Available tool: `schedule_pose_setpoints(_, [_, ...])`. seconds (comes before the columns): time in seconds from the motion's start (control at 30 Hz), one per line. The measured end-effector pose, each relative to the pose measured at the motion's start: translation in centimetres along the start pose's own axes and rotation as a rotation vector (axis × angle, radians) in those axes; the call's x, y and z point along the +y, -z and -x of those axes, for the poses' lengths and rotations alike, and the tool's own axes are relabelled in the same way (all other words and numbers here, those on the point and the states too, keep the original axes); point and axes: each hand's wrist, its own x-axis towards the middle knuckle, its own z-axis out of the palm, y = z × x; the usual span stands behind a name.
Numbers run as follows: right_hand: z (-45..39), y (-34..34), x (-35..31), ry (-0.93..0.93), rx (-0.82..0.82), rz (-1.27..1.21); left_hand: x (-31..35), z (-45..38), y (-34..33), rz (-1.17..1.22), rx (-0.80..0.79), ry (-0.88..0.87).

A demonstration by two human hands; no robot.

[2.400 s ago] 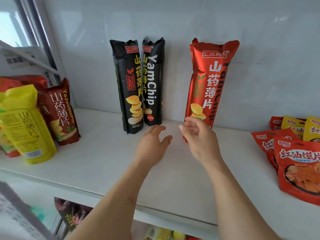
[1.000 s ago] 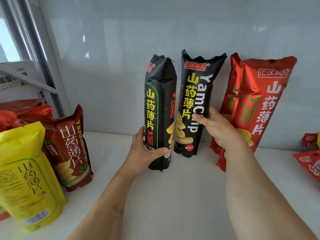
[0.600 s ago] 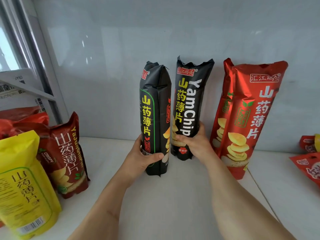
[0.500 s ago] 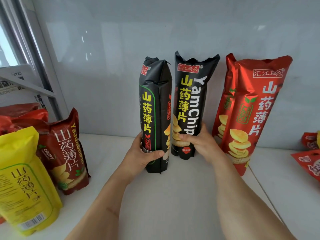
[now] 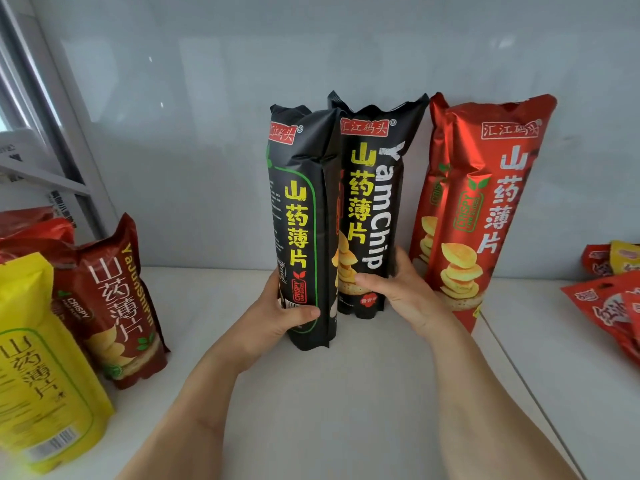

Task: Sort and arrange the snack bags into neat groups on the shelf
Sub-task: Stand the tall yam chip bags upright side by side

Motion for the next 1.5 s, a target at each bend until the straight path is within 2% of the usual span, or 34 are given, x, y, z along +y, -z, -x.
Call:
schedule_pose_setpoints(0.13, [3.1, -0.7, 0.3, 0.006, 0.035, -0.011, 0.0, -0.2, -0.1, 0.022, -0.042, 0.007])
schedule_pose_setpoints(0.33, [6.7, -1.4, -0.5, 0.08, -0.027, 0.056, -0.1, -0.5, -1.9, -0.08, -0.031, -0.024])
schedule_pose_setpoints(0.53, [7.7, -1.1, -1.1, 0.061, -0.051, 0.1, 0.2, -0.1, -2.7, -0.106, -0.129, -0.025])
schedule_pose_setpoints(0.73, [7.2, -0.9, 0.2, 0.038, 0.014, 0.196, 0.4, -0.8, -4.4, -0.143, -0.068, -0.094])
schedule_pose_setpoints(0.93, [7.1, -0.6, 1.0, -0.02, 0.004, 0.172, 0.2, -1.6, -3.1, -0.02, -0.072, -0.069])
schedule_pose_setpoints(1.07, [6.9, -0.7, 1.1, -0.031, 0.007, 0.173, 0.2, -2.4, -3.2, 0.13, -0.195, -0.034])
schedule_pose_setpoints(1.2, [7.0, -0.3, 1.3, -0.033, 0.012, 0.19, 0.7, -2.5, -3.9, 0.146, -0.254, -0.049])
schedule_pose_setpoints(1.33, [7.1, 0.2, 1.8, -0.049, -0.001, 0.197, 0.1, -2.4, -3.8, 0.125, -0.241, -0.036])
schedule_pose_setpoints(1.5, [7.2, 0.0, 1.9, -0.056, 0.034, 0.201, -0.2, -2.2, -3.8, 0.078, -0.146, -0.028])
